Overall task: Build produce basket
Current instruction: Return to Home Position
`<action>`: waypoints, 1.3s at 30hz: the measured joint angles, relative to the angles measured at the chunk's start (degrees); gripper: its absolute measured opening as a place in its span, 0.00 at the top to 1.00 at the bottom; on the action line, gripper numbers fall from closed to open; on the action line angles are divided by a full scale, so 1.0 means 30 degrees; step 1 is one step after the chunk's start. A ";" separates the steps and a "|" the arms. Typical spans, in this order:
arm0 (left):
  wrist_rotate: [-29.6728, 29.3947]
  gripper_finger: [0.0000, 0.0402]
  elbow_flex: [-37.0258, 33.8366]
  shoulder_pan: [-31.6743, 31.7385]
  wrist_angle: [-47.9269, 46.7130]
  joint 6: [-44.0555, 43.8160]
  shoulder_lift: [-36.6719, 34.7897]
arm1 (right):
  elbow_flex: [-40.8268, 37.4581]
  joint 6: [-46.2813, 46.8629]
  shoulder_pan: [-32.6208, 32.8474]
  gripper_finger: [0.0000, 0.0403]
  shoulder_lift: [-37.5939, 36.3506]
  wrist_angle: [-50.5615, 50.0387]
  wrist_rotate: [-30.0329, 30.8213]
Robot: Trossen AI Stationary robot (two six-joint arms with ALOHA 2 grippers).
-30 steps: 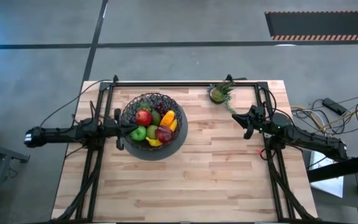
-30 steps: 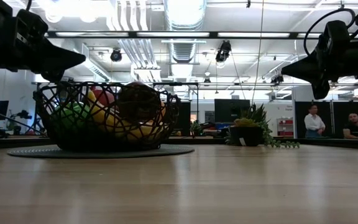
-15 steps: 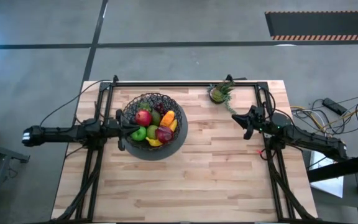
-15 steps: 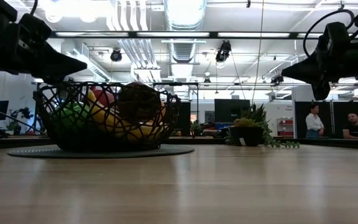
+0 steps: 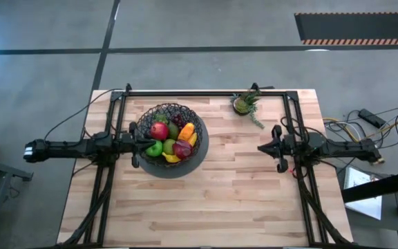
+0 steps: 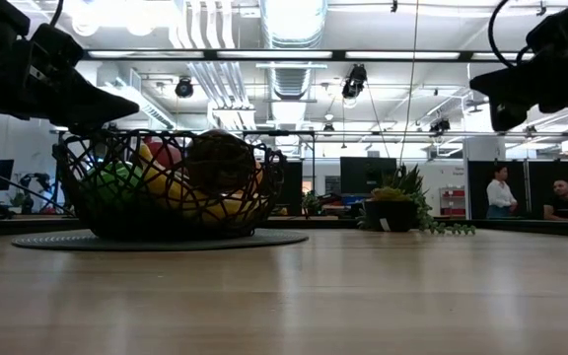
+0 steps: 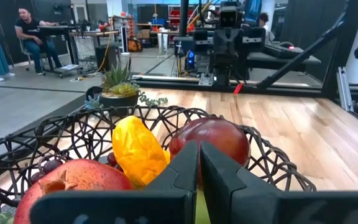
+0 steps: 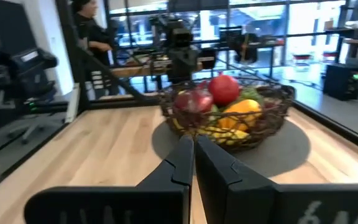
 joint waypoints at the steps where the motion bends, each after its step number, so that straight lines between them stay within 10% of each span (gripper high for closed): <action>1: -0.0003 1.00 0.0000 0.0000 0.0017 0.0000 -0.0001 | 0.0000 -0.0070 0.0239 0.98 0.0000 -0.0007 0.0000; 39: -0.0083 1.00 0.0007 0.0004 0.0015 0.0001 0.0025 | 0.0000 0.0304 0.1571 0.98 0.0576 0.0101 0.0226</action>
